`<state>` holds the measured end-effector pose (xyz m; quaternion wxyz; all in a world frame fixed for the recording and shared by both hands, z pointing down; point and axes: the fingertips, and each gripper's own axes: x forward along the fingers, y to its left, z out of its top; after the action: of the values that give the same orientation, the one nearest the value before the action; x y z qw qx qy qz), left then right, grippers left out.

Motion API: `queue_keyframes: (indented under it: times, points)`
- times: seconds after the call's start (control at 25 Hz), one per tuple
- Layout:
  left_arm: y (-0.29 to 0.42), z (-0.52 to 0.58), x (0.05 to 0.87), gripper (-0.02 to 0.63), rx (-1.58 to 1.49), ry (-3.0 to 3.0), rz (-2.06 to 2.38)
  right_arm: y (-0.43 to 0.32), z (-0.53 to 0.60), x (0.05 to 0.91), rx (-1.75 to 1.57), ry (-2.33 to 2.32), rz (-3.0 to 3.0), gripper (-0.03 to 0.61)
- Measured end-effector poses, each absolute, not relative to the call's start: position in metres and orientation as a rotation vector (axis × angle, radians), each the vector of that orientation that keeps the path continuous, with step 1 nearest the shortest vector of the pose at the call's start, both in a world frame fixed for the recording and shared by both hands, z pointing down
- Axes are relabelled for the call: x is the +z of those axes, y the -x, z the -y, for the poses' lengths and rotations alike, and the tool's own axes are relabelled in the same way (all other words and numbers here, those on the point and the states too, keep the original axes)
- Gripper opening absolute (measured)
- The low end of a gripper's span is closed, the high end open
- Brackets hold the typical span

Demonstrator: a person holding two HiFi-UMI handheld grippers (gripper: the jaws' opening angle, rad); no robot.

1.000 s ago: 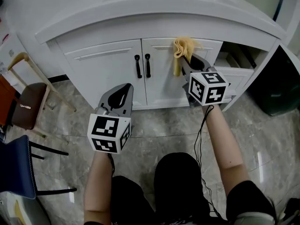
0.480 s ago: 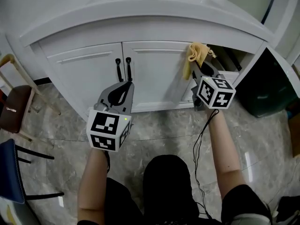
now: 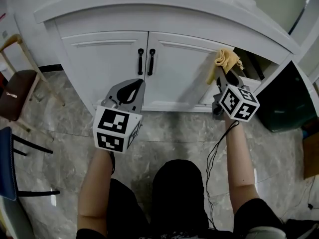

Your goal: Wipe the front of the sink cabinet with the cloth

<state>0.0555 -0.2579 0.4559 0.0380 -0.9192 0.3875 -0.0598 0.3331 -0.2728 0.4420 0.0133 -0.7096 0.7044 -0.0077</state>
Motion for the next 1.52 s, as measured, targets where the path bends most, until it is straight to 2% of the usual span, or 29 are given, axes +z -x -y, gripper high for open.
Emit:
queue_keyframes:
  times: [0.36, 0.6, 0.84, 1.52]
  points:
    - [0.008, 0.259, 0.448, 0.015, -0.171, 2.75, -1.318, -0.178, 0.317, 0.455, 0.0, 1.872, -2.504, 0.081]
    - [0.019, 0.257, 0.447, 0.015, -0.167, 2.749, -1.335, -0.14, 0.338, 0.466, 0.023, 1.836, -2.562, 0.081]
    - [0.012, 0.26, 0.453, 0.017, -0.177, 2.766, -1.31, -0.162, 0.335, 0.47, 0.019, 1.899, -2.503, 0.081]
    - [-0.079, 0.259, 0.468, 0.015, -0.175, 2.876, -1.134, -0.322, 0.293, 0.48, 0.056, 2.203, -2.286, 0.082]
